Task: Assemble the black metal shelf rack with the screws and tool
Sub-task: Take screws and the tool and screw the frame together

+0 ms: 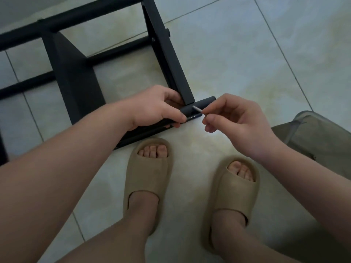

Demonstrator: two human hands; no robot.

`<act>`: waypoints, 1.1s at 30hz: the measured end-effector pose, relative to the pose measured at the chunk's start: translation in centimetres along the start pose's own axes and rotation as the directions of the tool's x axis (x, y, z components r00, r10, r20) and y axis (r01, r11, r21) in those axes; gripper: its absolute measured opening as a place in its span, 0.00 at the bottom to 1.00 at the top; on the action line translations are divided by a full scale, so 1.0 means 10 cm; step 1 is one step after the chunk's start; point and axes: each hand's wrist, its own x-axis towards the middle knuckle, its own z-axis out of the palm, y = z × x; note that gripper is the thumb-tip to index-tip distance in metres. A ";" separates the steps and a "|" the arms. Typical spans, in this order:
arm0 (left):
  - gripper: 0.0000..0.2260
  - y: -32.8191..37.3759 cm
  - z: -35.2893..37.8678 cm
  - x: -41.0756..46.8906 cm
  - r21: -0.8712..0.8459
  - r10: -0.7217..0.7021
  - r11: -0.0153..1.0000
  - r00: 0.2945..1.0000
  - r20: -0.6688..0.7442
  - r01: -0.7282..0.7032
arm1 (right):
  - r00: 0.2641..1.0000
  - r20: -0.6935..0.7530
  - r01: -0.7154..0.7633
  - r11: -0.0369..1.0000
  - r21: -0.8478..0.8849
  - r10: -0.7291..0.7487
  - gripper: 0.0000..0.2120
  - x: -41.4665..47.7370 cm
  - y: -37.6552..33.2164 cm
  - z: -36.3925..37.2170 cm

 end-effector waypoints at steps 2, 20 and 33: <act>0.12 -0.02 0.01 0.00 -0.003 0.011 1.000 1.000 -0.018 -0.011 | 1.000 0.005 0.002 1.000 -0.007 -0.002 0.10 -0.01 0.01 -0.02; 0.08 -0.05 0.03 -0.02 -0.002 0.052 0.999 0.997 -0.055 -0.052 | 0.987 0.031 0.159 0.944 -0.289 -0.157 0.10 -0.07 0.10 0.02; 0.06 -0.09 0.02 -0.01 -0.007 0.071 0.997 0.996 -0.044 -0.072 | 0.955 0.023 0.273 0.839 -0.470 -0.297 0.04 0.03 0.19 0.17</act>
